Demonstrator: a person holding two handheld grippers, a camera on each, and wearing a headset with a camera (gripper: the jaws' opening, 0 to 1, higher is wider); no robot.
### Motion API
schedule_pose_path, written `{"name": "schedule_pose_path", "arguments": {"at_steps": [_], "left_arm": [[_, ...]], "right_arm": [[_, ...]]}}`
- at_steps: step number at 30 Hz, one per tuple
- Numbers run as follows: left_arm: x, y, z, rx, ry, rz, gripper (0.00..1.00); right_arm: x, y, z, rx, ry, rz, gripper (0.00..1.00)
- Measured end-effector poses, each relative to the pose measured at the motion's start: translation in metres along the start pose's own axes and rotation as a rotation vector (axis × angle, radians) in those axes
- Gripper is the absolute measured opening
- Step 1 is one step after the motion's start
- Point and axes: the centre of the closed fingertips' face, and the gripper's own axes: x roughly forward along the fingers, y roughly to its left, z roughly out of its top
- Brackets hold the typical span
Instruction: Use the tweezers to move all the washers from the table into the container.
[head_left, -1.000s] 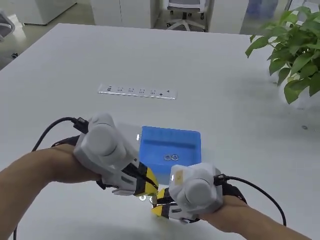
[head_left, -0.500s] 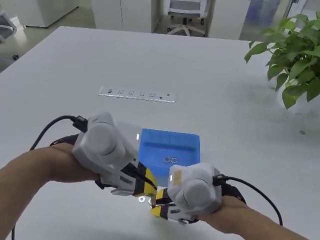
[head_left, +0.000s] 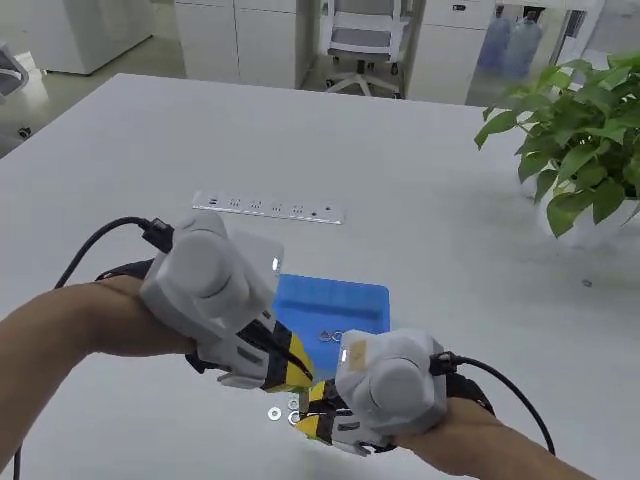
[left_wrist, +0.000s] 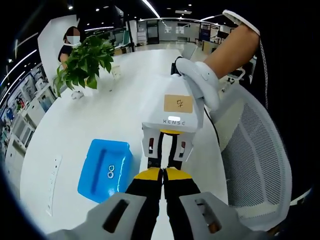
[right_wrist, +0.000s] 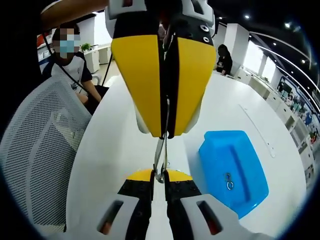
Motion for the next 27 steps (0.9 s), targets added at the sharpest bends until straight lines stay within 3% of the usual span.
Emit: {"name": "schedule_pose_path", "arguments": {"at_steps": [7, 13, 27], "left_arm": [[-0.010, 0.003, 0.015, 0.010, -0.016, -0.011, 0.05], [-0.017, 0.010, 0.021, 0.022, -0.017, -0.012, 0.05], [-0.028, 0.032, 0.034, 0.047, -0.019, 0.011, 0.05]], "right_arm": [[-0.011, -0.006, 0.012, 0.020, -0.019, -0.019, 0.10], [-0.018, -0.012, 0.020, 0.014, -0.023, -0.028, 0.10], [-0.027, -0.040, 0.031, 0.006, -0.030, -0.048, 0.10]]}}
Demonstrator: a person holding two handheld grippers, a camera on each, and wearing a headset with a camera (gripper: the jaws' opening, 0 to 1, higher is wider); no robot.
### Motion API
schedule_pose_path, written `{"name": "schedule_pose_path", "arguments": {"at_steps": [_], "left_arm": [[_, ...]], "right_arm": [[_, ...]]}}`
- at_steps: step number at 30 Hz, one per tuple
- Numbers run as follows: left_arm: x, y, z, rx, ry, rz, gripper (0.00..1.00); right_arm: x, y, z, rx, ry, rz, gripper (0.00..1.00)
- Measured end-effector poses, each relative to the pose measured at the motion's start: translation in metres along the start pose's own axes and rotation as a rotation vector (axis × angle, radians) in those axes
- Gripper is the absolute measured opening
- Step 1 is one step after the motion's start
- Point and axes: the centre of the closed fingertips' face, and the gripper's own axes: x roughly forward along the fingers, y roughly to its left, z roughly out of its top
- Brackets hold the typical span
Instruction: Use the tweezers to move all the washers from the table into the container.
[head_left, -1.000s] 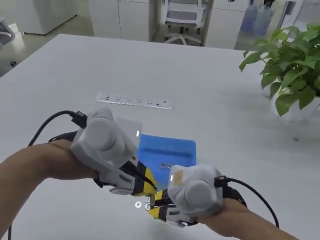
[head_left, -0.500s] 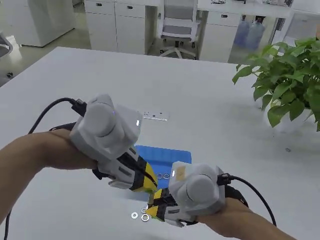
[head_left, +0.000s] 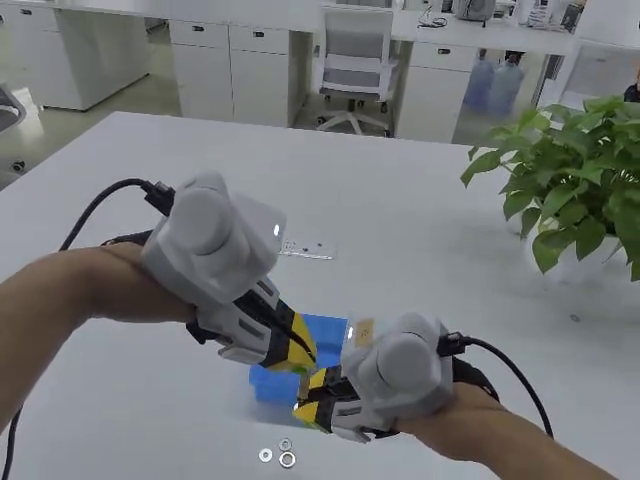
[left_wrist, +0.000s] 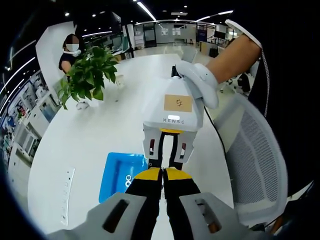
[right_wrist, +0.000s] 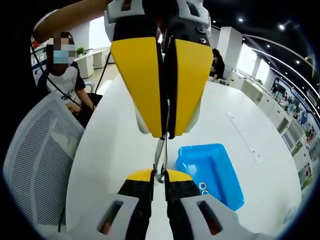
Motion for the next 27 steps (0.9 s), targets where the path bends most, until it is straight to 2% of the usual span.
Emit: {"name": "schedule_pose_path", "arguments": {"at_steps": [15, 27], "left_arm": [[-0.002, 0.030, -0.002, 0.013, -0.004, 0.023, 0.05], [0.003, 0.054, -0.014, 0.011, -0.001, 0.036, 0.05]], "right_arm": [[0.004, -0.031, 0.002, -0.004, -0.002, -0.012, 0.10], [0.018, -0.054, -0.004, 0.000, 0.003, -0.008, 0.10]]}}
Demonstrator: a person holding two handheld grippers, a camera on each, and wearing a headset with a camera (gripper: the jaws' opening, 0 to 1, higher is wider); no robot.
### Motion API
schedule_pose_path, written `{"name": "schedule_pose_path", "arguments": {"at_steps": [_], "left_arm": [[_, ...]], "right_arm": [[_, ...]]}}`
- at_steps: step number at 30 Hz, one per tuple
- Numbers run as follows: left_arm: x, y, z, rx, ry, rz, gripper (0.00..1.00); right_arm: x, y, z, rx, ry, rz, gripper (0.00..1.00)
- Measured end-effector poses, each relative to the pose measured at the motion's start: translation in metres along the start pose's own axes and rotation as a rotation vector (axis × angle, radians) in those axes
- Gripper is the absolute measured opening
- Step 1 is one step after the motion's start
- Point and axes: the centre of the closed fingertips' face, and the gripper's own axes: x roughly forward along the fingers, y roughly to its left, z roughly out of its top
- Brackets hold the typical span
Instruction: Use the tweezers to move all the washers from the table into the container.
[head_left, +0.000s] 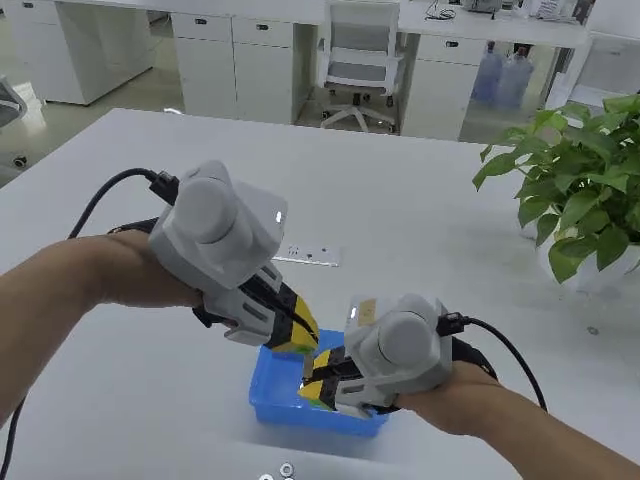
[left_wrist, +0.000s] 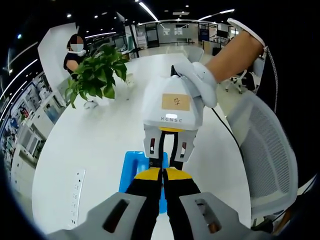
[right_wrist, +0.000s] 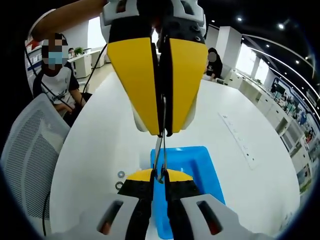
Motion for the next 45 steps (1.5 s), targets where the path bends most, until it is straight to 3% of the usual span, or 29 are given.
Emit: {"name": "schedule_pose_path", "arguments": {"at_steps": [11, 22, 31, 45], "left_arm": [[0.013, 0.019, -0.019, -0.001, 0.016, 0.006, 0.05], [0.028, 0.031, -0.038, -0.020, 0.022, -0.004, 0.05], [0.040, 0.038, -0.050, -0.037, 0.021, -0.003, 0.05], [0.047, 0.039, -0.057, -0.033, 0.032, -0.008, 0.05]], "right_arm": [[0.018, -0.016, -0.013, 0.013, 0.013, 0.008, 0.10], [0.037, -0.025, -0.030, 0.029, 0.035, 0.033, 0.10], [0.049, -0.030, -0.042, 0.026, 0.053, 0.054, 0.10], [0.054, -0.029, -0.051, 0.009, 0.070, 0.069, 0.10]]}}
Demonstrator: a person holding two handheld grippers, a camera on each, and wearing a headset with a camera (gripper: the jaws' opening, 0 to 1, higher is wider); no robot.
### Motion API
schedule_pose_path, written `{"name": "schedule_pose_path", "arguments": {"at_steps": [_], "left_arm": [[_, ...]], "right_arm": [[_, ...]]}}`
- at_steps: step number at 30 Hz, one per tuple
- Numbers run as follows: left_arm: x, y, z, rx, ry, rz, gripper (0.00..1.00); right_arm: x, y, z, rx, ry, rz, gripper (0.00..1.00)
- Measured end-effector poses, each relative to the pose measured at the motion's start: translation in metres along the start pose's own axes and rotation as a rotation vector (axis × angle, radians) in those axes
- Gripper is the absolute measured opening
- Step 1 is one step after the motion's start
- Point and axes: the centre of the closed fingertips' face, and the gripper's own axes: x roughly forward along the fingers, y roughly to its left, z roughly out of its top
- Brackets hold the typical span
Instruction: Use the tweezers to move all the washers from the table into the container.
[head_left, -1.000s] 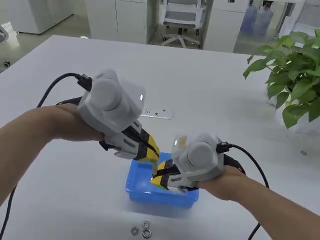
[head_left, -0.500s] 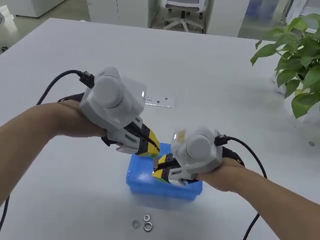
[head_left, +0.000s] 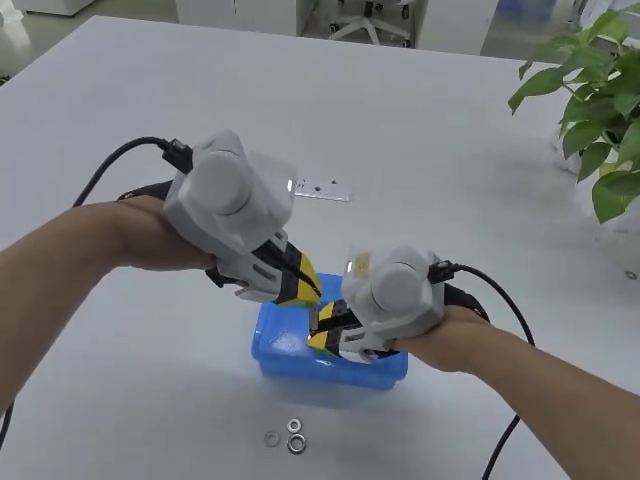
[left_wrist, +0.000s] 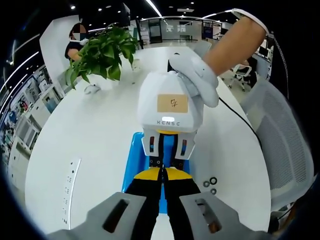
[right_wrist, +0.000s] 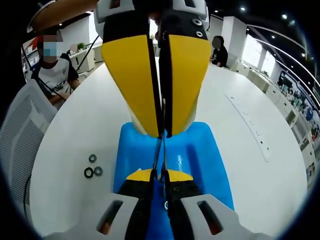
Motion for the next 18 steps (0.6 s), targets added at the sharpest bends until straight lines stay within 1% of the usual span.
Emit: {"name": "schedule_pose_path", "arguments": {"at_steps": [11, 18], "left_arm": [[-0.0002, -0.0014, -0.0002, 0.009, 0.004, 0.008, 0.05], [-0.0042, -0.0037, 0.0041, 0.014, 0.002, 0.014, 0.05]], "right_arm": [[0.0015, -0.0013, -0.0005, -0.017, 0.008, -0.010, 0.11], [-0.0019, -0.0010, 0.0021, -0.021, 0.007, -0.014, 0.11]]}}
